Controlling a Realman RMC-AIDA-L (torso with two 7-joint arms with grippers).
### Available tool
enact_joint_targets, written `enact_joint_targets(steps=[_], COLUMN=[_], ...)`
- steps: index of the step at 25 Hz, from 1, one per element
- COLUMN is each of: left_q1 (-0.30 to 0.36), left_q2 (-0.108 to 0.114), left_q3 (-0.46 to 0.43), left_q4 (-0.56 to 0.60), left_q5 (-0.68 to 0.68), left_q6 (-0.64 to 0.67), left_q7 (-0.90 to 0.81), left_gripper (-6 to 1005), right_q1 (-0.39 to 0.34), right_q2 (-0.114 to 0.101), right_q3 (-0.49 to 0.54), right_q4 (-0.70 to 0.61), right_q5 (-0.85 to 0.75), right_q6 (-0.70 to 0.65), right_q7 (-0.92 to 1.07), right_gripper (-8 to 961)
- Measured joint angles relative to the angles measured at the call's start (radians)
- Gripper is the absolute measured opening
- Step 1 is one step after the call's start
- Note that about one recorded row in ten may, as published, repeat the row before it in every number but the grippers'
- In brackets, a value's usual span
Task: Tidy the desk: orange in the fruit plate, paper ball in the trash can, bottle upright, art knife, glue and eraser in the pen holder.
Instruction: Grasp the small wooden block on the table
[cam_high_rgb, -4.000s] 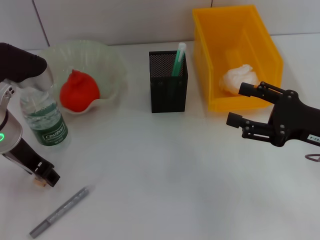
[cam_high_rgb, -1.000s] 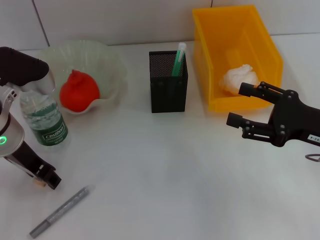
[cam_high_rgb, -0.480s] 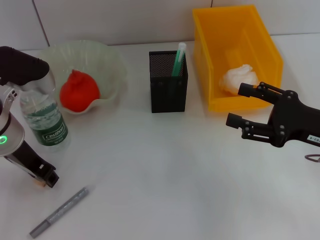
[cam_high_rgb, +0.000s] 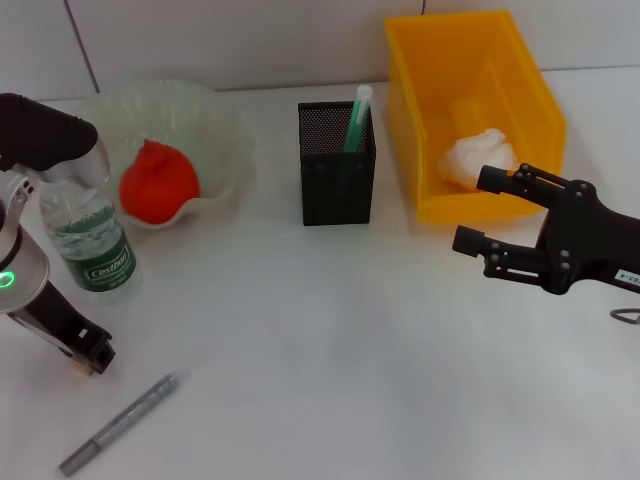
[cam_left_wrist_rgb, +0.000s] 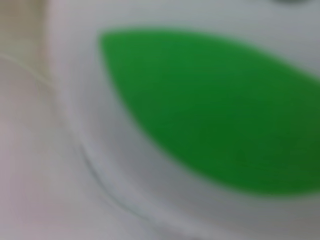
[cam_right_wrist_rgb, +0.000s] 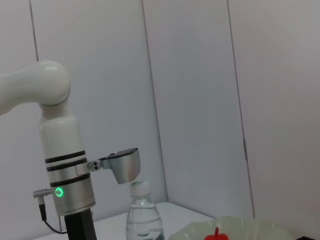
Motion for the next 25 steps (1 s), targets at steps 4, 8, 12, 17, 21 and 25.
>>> enact_joint_targets(steps=[4, 8, 12, 17, 21, 25], left_q1=[0.0, 0.0, 0.0, -0.001, -0.001, -0.001], left_q2=[0.0, 0.0, 0.0, 0.0, 0.0, 0.0], left_q3=[0.0, 0.0, -0.001, 0.0, 0.0, 0.0], left_q4=[0.0, 0.0, 0.0, 0.001, 0.001, 0.002], left_q5=[0.0, 0.001, 0.002, 0.002, 0.002, 0.002], left_q6=[0.0, -0.001, -0.002, -0.002, -0.002, -0.001], left_q7=[-0.003, -0.004, -0.004, -0.005, -0.005, -0.005], left_gripper=[392, 362, 337, 290, 279, 268], right_q1=[-0.001, 0.0, -0.001, -0.002, -0.002, -0.002], right_q2=[0.0, 0.0, 0.0, 0.0, 0.0, 0.0], right_q3=[0.001, 0.002, 0.002, 0.002, 0.002, 0.002], right_q4=[0.0, 0.0, 0.0, 0.0, 0.0, 0.0], right_q5=[0.0, 0.0, 0.0, 0.0, 0.0, 0.0], right_q6=[0.0, 0.0, 0.0, 0.0, 0.0, 0.0], right_q7=[0.0, 0.0, 0.0, 0.0, 0.0, 0.0], right_gripper=[832, 832, 832, 832, 832, 832])
